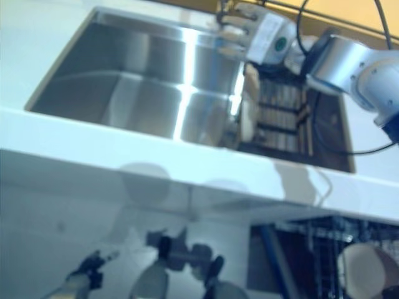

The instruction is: Take plates into dishwasher

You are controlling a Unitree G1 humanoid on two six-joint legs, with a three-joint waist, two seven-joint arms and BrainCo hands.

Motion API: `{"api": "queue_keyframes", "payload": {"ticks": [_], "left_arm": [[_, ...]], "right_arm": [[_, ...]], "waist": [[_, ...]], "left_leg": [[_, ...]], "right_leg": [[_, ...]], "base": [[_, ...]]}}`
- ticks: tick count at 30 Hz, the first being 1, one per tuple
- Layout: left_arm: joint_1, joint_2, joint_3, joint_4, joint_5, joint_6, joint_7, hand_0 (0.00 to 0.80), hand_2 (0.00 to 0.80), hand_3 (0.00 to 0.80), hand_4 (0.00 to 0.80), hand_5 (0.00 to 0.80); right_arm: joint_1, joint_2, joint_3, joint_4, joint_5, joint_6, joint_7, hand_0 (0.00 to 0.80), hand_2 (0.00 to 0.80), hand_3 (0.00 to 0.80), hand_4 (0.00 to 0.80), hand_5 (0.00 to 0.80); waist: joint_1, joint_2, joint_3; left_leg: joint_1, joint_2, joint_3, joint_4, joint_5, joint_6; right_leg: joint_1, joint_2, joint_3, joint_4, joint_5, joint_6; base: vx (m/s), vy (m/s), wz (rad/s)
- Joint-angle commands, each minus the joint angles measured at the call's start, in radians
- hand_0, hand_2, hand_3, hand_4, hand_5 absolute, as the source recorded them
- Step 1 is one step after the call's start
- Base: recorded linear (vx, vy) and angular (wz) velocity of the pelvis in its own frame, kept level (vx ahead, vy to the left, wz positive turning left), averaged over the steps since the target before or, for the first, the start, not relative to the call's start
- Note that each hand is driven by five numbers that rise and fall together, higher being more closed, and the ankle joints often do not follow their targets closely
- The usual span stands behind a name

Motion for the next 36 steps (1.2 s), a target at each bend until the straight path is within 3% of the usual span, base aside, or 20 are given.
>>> {"api": "queue_keyframes", "payload": {"ticks": [1,13,20,22,23,26,36], "left_arm": [[-0.028,0.046,0.013,0.033,-0.042,0.007,-0.015,0.000,0.000,0.000,0.000,0.000],[-0.047,0.083,0.045,0.075,-0.016,0.036,-0.006,0.000,0.000,0.000,0.000,0.000],[0.007,0.002,0.042,0.194,0.020,-0.153,0.025,0.000,0.000,0.000,0.000,0.000],[0.015,-0.012,0.040,0.164,0.025,-0.138,0.038,0.000,0.000,0.000,0.000,0.000],[0.019,-0.007,0.031,0.093,0.030,-0.078,0.049,0.000,0.000,0.000,0.000,0.000],[0.015,0.013,0.028,0.032,0.016,-0.010,0.046,0.000,0.000,0.000,0.000,0.000],[-0.027,0.076,0.052,0.055,-0.037,0.025,-0.021,0.000,0.000,0.000,0.000,0.000]], "right_arm": [[-0.134,-0.020,0.072,-0.004,0.038,0.013,0.000,0.000,0.000,0.000,0.000,0.000],[-0.134,-0.009,0.094,0.004,0.052,-0.007,0.003,0.000,0.000,0.000,0.000,0.000],[-0.027,-0.035,0.005,-0.052,0.019,0.004,0.017,0.000,0.000,0.000,0.000,0.000],[-0.026,-0.025,0.003,-0.042,0.009,0.000,0.020,0.000,0.000,0.000,0.000,0.000],[-0.031,-0.012,0.005,-0.020,0.007,-0.011,0.033,0.000,0.000,0.000,0.000,0.000],[-0.089,-0.014,0.069,-0.010,0.047,-0.021,0.045,0.000,0.000,0.000,0.000,0.000],[-0.099,-0.021,0.104,-0.054,0.050,-0.062,0.069,0.000,0.000,0.000,0.000,0.000]], "waist": [[-0.006,-0.023,-0.014],[-0.007,-0.015,-0.005],[0.004,-0.027,0.013],[0.006,-0.022,0.018],[0.018,-0.019,0.018],[0.020,-0.016,0.011],[0.002,-0.007,0.018]], "left_leg": [[-0.009,0.008,0.037,-0.004,-0.022,-0.029],[-0.017,0.007,0.038,-0.004,-0.021,-0.029],[-0.024,0.006,0.025,-0.004,-0.022,-0.030],[-0.022,0.006,0.026,-0.004,-0.021,-0.032],[-0.021,0.003,0.022,-0.004,-0.021,-0.031],[-0.026,0.001,0.021,-0.004,-0.020,-0.029],[-0.033,0.009,0.039,-0.004,-0.014,-0.030]], "right_leg": [[-0.014,-0.056,0.028,-0.001,0.024,0.105],[-0.025,-0.063,0.023,-0.001,0.028,0.107],[-0.026,-0.058,0.019,-0.001,0.023,0.100],[-0.025,-0.060,0.018,-0.001,0.025,0.102],[-0.022,-0.063,0.013,-0.001,0.027,0.102],[-0.026,-0.065,0.010,-0.001,0.028,0.105],[-0.043,-0.066,0.017,-0.001,0.033,0.109]], "base": [[-0.012,0.020,-0.05],[-0.001,0.002,-0.01],[-0.003,-0.012,0.00],[0.000,0.000,0.00],[0.000,0.000,0.00],[0.001,0.005,0.03],[-0.007,0.008,-0.01]]}}
